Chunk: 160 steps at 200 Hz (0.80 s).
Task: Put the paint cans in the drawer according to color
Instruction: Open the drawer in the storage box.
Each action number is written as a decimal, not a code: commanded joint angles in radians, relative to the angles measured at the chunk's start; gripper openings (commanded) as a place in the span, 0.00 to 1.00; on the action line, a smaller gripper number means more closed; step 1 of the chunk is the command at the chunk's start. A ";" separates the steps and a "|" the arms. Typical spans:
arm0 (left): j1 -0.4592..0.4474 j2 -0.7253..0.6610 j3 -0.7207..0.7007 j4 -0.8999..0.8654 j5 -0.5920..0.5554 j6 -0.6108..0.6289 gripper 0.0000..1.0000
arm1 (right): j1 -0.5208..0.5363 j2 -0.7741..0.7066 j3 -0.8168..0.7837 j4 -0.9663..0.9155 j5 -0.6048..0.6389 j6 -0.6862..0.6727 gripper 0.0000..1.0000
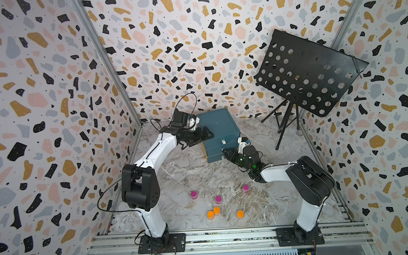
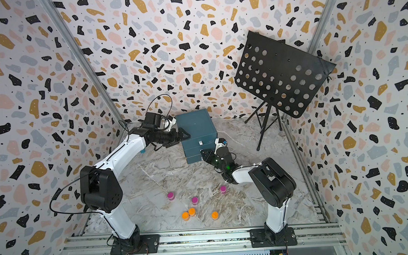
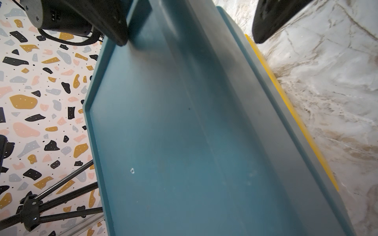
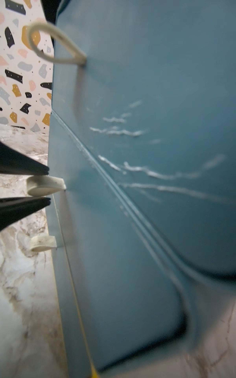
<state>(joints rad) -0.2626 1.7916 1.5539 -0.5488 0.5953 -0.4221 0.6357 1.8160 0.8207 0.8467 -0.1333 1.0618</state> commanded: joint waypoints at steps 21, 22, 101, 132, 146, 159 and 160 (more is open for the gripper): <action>-0.004 0.013 -0.040 -0.113 -0.061 0.032 0.97 | -0.009 -0.018 0.045 -0.001 0.017 -0.015 0.07; -0.004 0.012 -0.040 -0.114 -0.061 0.032 0.97 | -0.009 -0.018 0.045 -0.003 0.017 -0.015 0.07; -0.004 0.006 -0.037 -0.120 -0.065 0.036 0.97 | -0.010 -0.112 0.051 -0.213 0.014 -0.105 0.00; -0.004 0.003 -0.036 -0.120 -0.068 0.038 0.97 | -0.010 -0.162 0.030 -0.284 0.014 -0.144 0.00; -0.003 0.001 -0.037 -0.120 -0.072 0.040 0.97 | -0.009 -0.187 0.019 -0.316 0.016 -0.161 0.00; -0.004 0.002 -0.038 -0.119 -0.072 0.040 0.97 | -0.008 -0.210 0.012 -0.348 0.017 -0.177 0.00; -0.003 0.001 -0.038 -0.119 -0.072 0.041 0.97 | -0.008 -0.211 0.010 -0.351 0.018 -0.178 0.00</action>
<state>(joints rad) -0.2630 1.7878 1.5536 -0.5571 0.5934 -0.4206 0.6323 1.6840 0.8406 0.5808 -0.1387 0.9428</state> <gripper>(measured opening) 0.974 0.056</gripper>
